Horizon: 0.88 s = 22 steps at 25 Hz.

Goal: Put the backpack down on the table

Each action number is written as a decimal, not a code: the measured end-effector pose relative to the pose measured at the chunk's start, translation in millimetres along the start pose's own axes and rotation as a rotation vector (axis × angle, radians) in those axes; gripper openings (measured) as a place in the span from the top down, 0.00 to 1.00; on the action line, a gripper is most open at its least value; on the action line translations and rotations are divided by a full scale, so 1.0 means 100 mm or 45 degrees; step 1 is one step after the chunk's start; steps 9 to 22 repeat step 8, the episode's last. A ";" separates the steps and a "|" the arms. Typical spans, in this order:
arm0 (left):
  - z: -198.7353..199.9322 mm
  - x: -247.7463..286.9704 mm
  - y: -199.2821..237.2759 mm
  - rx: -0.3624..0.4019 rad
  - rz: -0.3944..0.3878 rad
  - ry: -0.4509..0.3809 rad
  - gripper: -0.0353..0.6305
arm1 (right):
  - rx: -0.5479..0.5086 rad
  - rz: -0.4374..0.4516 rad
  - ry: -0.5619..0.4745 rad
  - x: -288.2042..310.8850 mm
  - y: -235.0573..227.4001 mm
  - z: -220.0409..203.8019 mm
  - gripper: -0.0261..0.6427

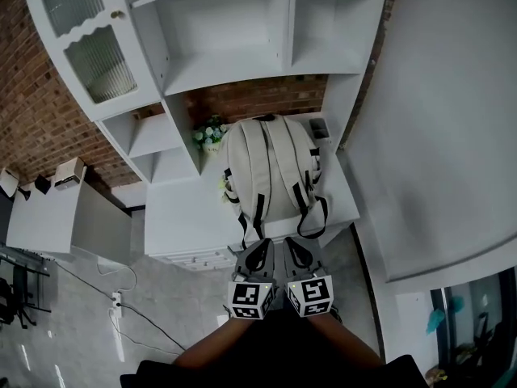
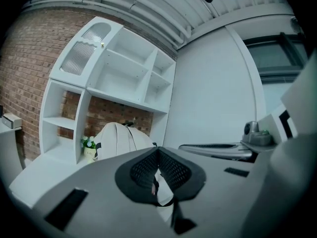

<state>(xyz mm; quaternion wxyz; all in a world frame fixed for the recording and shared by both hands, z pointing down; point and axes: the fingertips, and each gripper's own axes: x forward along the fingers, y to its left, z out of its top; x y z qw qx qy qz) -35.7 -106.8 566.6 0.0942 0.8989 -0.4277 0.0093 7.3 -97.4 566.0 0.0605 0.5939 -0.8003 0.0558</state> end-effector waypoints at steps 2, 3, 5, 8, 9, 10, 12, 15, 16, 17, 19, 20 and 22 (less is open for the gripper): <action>0.01 0.01 -0.03 0.017 -0.011 0.006 0.92 | 0.005 -0.013 0.000 0.00 0.00 0.01 0.93; 0.01 0.02 -0.04 0.025 -0.012 0.010 0.92 | 0.004 -0.017 -0.001 0.00 0.01 0.02 0.93; 0.02 0.03 -0.04 0.034 -0.009 0.010 0.92 | 0.008 -0.024 -0.004 0.00 0.02 0.02 0.93; 0.02 0.08 -0.07 0.041 -0.014 0.000 0.92 | 0.010 -0.038 0.000 -0.01 -0.03 -0.01 0.93; 0.02 0.08 -0.07 0.041 -0.014 0.000 0.92 | 0.010 -0.038 0.000 -0.01 -0.03 -0.01 0.93; 0.02 0.08 -0.07 0.041 -0.014 0.000 0.92 | 0.010 -0.038 0.000 -0.01 -0.03 -0.01 0.93; 0.02 0.08 -0.07 0.041 -0.014 0.000 0.92 | 0.010 -0.038 0.000 -0.01 -0.03 -0.01 0.93; 0.02 0.08 -0.07 0.041 -0.014 0.000 0.92 | 0.010 -0.038 0.000 -0.01 -0.03 -0.01 0.93; 0.02 0.08 -0.07 0.041 -0.014 0.000 0.92 | 0.010 -0.038 0.000 -0.01 -0.03 -0.01 0.93; 0.02 0.08 -0.07 0.041 -0.014 0.000 0.92 | 0.010 -0.038 0.000 -0.01 -0.03 -0.01 0.93; 0.02 0.08 -0.07 0.041 -0.014 0.000 0.92 | 0.010 -0.038 0.000 -0.01 -0.03 -0.01 0.93; 0.02 0.08 -0.07 0.041 -0.014 0.000 0.92 | 0.010 -0.038 0.000 -0.01 -0.03 -0.01 0.93; 0.02 0.08 -0.07 0.041 -0.014 0.000 0.92 | 0.010 -0.038 0.000 -0.01 -0.03 -0.01 0.93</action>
